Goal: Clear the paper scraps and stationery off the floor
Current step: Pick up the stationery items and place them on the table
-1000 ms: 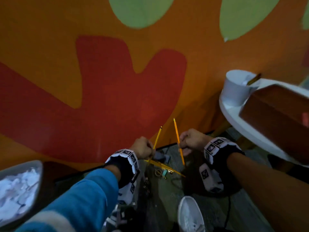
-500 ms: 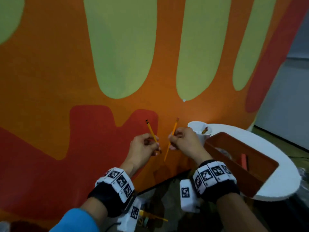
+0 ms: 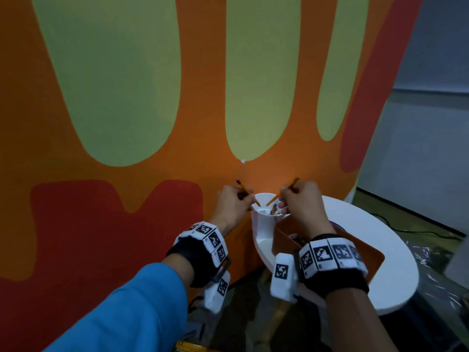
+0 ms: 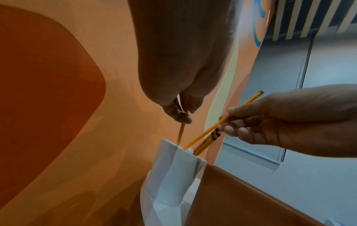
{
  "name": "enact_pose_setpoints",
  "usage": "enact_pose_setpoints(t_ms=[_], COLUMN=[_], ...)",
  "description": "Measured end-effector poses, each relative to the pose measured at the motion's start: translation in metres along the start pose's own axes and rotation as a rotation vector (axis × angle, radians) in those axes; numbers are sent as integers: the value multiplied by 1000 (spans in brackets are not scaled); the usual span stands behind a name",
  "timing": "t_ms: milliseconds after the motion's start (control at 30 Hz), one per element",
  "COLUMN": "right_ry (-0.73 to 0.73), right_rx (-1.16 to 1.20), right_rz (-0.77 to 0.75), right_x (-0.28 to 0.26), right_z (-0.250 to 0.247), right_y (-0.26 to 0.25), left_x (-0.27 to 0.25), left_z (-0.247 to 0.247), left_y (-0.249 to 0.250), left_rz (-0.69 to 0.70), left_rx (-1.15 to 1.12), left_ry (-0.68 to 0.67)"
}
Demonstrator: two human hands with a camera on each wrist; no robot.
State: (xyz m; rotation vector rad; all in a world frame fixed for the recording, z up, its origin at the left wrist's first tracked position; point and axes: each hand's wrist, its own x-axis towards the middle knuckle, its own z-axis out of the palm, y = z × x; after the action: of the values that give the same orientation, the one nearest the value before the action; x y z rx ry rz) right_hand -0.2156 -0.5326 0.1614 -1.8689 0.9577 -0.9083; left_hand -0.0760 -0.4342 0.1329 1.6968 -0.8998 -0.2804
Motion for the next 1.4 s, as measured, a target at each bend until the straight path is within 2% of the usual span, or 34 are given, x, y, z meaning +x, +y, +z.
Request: enact_pose_setpoints(t_ms=[167, 433, 600, 800, 900, 967, 1067, 1200, 1267, 1400], right_ry=[-120, -121, -343, -594, -719, -806, -894, -1020, -970, -943], right_rx=[7, 4, 76, -29, -55, -76, -271, -520, -695, -734], right_rz=[33, -57, -98, -5, 105, 242, 392, 312, 280, 269], right_x=[-4, -23, -49, -69, -89, -106, -138, -160, -161, -160], right_z=[-5, -16, 3, 78, 127, 164, 204, 247, 268, 305], right_y=[9, -6, -27, -3, 33, 69, 135, 216, 246, 288], left_x=[0, -20, -49, -79, -91, -98, -117, -143, -155, -170], left_z=[13, -26, -59, -93, -101, -105, -103, -92, -85, -72], left_y=[-7, -8, -15, -43, -84, -126, -201, -303, -347, -425], left_rz=[41, 28, 3, -53, -116, -202, -364, -565, -627, -804], left_rx=[124, 49, 23, 141, 299, 382, 430, 455, 455, 418], left_ry=[-60, -30, -7, -101, -163, -238, -301, -307, -316, -239])
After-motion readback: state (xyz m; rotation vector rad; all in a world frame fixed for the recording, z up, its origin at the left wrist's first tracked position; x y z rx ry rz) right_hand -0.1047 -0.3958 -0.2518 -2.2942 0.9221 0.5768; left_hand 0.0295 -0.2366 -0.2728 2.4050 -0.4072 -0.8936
